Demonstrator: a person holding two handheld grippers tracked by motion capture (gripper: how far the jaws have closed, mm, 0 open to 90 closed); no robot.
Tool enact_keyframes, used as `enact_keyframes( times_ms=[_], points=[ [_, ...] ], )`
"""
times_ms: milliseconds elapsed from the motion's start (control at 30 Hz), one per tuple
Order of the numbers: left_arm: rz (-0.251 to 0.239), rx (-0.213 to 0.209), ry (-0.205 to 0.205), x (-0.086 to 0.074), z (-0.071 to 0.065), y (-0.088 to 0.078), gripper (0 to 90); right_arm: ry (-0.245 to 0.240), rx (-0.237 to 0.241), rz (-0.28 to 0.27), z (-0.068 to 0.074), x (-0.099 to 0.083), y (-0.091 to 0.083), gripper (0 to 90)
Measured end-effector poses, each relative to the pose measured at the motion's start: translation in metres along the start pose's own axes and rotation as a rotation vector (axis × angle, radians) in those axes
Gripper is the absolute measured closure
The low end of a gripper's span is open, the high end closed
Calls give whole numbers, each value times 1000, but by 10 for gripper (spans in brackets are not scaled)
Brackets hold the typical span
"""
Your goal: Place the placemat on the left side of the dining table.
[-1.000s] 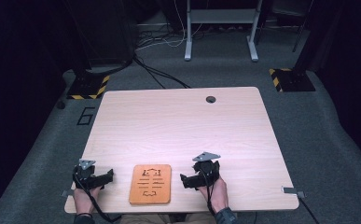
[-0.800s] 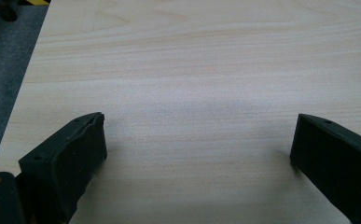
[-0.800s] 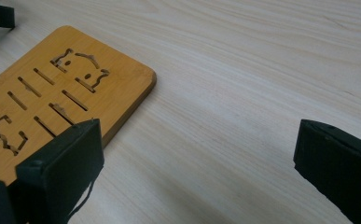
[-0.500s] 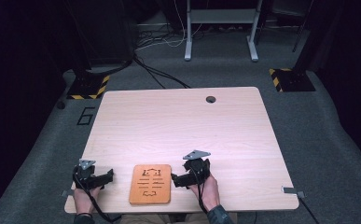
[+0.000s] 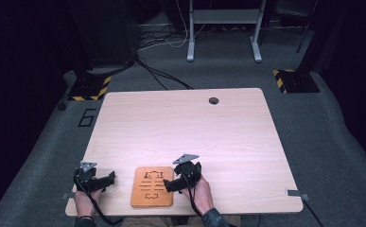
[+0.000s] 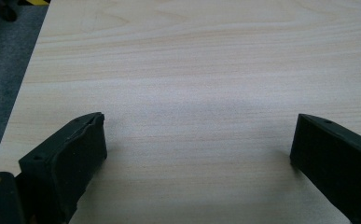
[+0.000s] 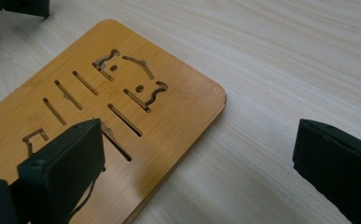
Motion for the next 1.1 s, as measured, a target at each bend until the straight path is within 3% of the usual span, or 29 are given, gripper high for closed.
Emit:
enact_keyframes(
  times_ms=[500, 1100],
  points=[
    [-1, 1, -2, 0, 0, 0, 33, -9, -44, 67, -3, -11, 21, 18],
    [-1, 1, -1, 0, 0, 0, 33, 0, -50, 80, -11, -15, 16, 16]
  ],
)
Point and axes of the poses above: each handheld gripper's, and its own axes: y roughly forward along the jaws, x roughly out of its top, z roughly to its left, the point moved 10 cm from there along y, roughly forward along the jaws, and after that the axes turned 6 degrees about -z, right-handed, at the moved point
